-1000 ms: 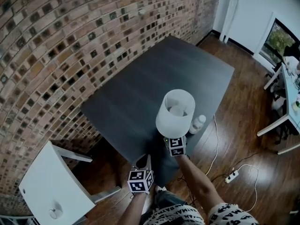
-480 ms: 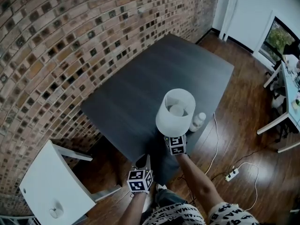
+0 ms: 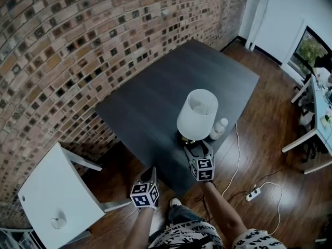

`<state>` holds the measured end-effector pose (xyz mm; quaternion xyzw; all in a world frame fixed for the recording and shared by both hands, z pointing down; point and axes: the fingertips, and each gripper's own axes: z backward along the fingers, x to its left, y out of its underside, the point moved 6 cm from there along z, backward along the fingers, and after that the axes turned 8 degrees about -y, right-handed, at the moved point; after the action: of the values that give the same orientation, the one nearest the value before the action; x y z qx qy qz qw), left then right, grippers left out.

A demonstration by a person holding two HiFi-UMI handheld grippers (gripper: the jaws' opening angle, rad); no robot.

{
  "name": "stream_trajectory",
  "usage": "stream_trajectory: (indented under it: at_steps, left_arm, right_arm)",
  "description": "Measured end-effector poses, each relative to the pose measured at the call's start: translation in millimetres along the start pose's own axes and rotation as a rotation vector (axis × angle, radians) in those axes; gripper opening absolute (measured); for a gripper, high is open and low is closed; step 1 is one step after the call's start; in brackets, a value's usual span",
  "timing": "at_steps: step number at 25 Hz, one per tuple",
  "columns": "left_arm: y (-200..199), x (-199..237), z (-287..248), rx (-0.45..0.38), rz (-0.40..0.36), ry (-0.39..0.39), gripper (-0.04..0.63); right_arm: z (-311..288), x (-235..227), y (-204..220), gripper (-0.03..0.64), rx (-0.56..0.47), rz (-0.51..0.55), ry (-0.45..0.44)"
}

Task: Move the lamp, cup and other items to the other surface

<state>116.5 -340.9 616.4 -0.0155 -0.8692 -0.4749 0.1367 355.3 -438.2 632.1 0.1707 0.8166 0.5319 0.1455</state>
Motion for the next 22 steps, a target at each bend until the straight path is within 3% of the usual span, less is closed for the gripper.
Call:
stream_trajectory:
  at_steps: [6, 12, 19, 22]
  left_arm:
    - [11.5, 33.9, 69.8, -0.042, 0.030, -0.056, 0.003]
    - [33.4, 65.8, 156.5, -0.080, 0.055, -0.080, 0.003]
    - [60.6, 99.1, 250.7, -0.132, 0.057, -0.112, 0.003]
    - [70.9, 114.0, 280.1, -0.146, 0.093, -0.141, 0.003]
  right_arm:
    - [57.1, 60.4, -12.1, 0.356, 0.030, -0.094, -0.097]
    - [101.9, 147.0, -7.9, 0.354, 0.086, -0.047, -0.193]
    - [150.1, 247.1, 7.5, 0.354, 0.074, -0.042, -0.272]
    - [167.7, 279.8, 7.5, 0.354, 0.058, -0.038, -0.299]
